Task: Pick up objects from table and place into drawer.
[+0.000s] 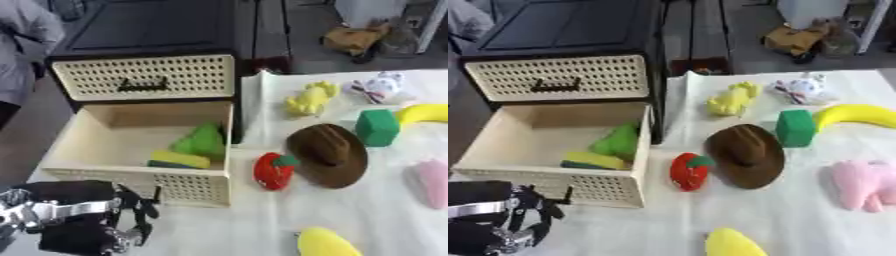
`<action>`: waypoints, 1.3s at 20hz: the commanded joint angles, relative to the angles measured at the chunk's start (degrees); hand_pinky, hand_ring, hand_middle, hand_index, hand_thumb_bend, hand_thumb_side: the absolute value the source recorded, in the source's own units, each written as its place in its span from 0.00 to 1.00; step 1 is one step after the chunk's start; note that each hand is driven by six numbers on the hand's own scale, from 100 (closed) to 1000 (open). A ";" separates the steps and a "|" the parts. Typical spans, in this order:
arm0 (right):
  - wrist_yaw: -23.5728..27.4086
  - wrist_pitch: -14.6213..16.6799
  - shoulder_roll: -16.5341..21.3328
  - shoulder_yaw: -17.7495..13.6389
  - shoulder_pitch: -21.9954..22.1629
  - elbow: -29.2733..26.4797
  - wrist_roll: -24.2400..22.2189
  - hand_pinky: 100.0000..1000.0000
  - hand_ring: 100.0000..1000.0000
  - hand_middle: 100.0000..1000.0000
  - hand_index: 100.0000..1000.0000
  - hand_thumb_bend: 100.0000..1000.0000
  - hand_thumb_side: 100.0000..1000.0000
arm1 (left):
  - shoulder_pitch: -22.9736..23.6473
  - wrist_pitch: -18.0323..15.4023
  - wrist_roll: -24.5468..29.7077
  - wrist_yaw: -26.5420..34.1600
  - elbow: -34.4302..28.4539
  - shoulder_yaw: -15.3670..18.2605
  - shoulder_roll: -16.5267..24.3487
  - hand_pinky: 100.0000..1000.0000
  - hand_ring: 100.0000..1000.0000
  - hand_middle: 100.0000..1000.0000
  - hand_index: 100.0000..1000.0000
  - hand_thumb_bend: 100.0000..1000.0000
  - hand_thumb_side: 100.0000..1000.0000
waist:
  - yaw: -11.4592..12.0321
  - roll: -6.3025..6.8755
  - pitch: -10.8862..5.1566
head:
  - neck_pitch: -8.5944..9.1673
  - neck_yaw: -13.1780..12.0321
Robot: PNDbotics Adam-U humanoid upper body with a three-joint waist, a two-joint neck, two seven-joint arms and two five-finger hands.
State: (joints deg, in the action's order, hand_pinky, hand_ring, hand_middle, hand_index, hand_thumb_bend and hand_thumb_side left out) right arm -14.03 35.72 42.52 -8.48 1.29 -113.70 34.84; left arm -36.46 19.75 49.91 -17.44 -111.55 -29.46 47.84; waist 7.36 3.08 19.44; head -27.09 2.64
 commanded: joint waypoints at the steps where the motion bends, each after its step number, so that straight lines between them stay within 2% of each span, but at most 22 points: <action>1: 0.62 1.06 0.50 -0.60 -0.49 -0.89 1.65 0.70 0.91 0.56 0.79 0.06 1.00 | -1.00 2.78 2.06 -0.06 1.04 -0.03 0.59 0.29 0.45 0.75 0.96 0.00 1.00 | -0.16 -0.19 -0.85 | 0.56 -0.21; 4: 0.69 0.78 0.05 -0.59 -0.42 -0.89 1.63 0.70 0.91 0.56 0.79 0.06 1.00 | -0.93 2.85 2.06 -0.49 2.67 -0.31 0.10 0.29 0.45 0.76 0.98 0.00 1.00 | -0.24 -0.20 -0.76 | 0.67 -0.32; 9: 0.57 0.59 -0.45 -0.65 -0.27 -0.89 1.83 0.70 0.91 0.56 0.79 0.07 1.00 | -0.95 2.51 2.06 -2.07 5.34 -0.58 -0.13 0.29 0.45 0.76 0.95 0.00 1.00 | -0.48 -0.22 -0.73 | 0.82 -0.43; 15: 0.62 0.34 -0.95 -0.53 -0.24 -0.89 1.93 0.70 0.92 0.56 0.79 0.07 1.00 | -0.94 0.60 2.06 -6.08 7.80 -1.14 0.02 0.30 0.46 0.76 0.95 0.00 1.00 | -0.71 -0.09 -0.69 | 0.94 -0.51; 26: 0.37 -0.39 -1.98 -0.32 0.15 -0.89 1.60 0.70 0.92 0.56 0.78 0.08 1.00 | -1.21 -1.41 2.06 -9.84 11.16 0.81 -0.73 0.31 0.47 0.77 0.96 0.00 1.00 | -0.85 0.00 -0.57 | 1.42 -0.51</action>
State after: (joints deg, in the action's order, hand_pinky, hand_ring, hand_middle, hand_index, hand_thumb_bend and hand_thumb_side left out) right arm -13.99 34.85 39.75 -8.47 1.54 -113.70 35.56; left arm -36.65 17.91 51.23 -26.81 -100.38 -30.05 46.24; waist 6.61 3.23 19.75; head -26.49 2.29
